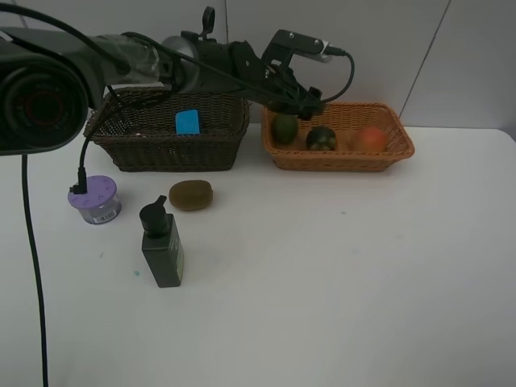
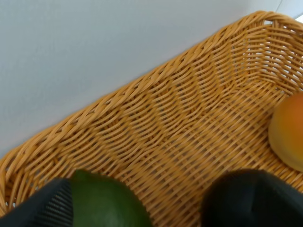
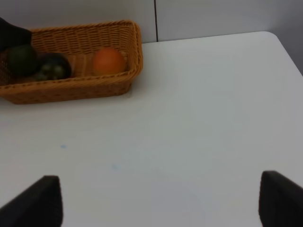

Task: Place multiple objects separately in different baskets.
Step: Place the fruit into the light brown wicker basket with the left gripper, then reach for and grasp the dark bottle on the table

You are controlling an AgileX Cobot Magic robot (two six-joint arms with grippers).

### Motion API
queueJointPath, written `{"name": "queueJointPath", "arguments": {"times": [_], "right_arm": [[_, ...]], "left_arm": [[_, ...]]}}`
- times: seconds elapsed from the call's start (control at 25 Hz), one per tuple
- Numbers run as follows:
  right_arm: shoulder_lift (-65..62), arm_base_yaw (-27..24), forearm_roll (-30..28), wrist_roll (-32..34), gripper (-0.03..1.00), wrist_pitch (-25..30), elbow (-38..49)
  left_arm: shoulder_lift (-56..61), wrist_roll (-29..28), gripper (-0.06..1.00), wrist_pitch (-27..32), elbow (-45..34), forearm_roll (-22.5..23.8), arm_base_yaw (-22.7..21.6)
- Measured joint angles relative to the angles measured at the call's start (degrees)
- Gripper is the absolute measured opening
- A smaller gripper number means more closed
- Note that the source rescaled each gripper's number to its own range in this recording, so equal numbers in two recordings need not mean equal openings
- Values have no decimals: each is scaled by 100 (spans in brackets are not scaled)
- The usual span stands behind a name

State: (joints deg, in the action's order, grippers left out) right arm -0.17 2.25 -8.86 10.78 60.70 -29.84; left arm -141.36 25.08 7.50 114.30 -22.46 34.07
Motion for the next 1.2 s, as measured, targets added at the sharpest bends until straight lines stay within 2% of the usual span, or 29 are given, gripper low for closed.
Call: {"name": "queueJointPath", "arguments": {"times": [0.36,0.48,0.52,0.64,0.8,1.04,1.12,1.2], "right_arm": [[0,0,0,0,100,0,0],[0,0,0,0,100,0,0],[0,0,0,0,100,0,0],[0,0,0,0,100,0,0],[0,0,0,0,100,0,0],[0,0,0,0,100,0,0],[0,0,0,0,100,0,0],[0,0,0,0,100,0,0]], "left_arm": [[12,-30,100,92,0,-19,0],[172,-234,100,547,0,-62,0],[473,-417,100,951,0,-62,-18],[1086,-793,100,1605,0,-77,-49],[1906,-1802,100,2605,19,249,-95],[2583,-4543,100,5352,19,1624,-100],[2690,-5009,100,5974,19,2114,-55],[2815,-5230,100,6123,-114,2362,40]]}}
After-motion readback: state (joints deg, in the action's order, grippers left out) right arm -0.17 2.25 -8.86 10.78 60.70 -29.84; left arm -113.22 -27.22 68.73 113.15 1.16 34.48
